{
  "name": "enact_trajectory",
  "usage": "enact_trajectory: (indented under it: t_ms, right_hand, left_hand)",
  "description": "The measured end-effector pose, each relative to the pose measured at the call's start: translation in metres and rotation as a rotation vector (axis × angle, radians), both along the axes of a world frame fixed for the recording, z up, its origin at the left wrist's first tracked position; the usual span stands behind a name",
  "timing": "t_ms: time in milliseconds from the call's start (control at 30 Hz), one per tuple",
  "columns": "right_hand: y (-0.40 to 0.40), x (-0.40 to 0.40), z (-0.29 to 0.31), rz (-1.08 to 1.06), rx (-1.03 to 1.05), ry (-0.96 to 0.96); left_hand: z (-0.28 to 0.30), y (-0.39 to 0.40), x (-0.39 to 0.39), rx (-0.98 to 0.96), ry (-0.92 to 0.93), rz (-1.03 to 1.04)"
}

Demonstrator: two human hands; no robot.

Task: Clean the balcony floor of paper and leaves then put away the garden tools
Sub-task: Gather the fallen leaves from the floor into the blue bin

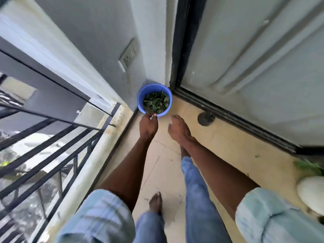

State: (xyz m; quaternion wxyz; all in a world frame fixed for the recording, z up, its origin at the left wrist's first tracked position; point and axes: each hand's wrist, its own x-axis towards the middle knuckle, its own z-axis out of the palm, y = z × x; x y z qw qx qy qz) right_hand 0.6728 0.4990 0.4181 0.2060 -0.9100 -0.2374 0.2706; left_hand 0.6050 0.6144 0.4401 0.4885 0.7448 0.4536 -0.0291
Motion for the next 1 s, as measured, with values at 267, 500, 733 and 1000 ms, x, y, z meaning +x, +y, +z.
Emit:
enact_trajectory:
  t_ms: [267, 500, 733, 1000]
  right_hand:
    - [-0.159, -0.175, 0.156, -0.342, -0.018, 0.085]
    - [-0.313, -0.317, 0.176, -0.797, -0.123, 0.180]
    - [-0.486, -0.439, 0.180, -1.208, -0.100, 0.293]
    - [-0.678, -0.569, 0.184, -1.569, -0.050, 0.256]
  left_hand:
    - [0.141, -0.155, -0.135, 0.074, 0.071, -0.426]
    - [0.153, -0.298, -0.232, 0.204, 0.257, -1.026]
    - [0.154, -0.482, -0.285, 0.360, 0.182, -1.519]
    - [0.158, -0.708, -0.395, 0.368, 0.082, -1.893]
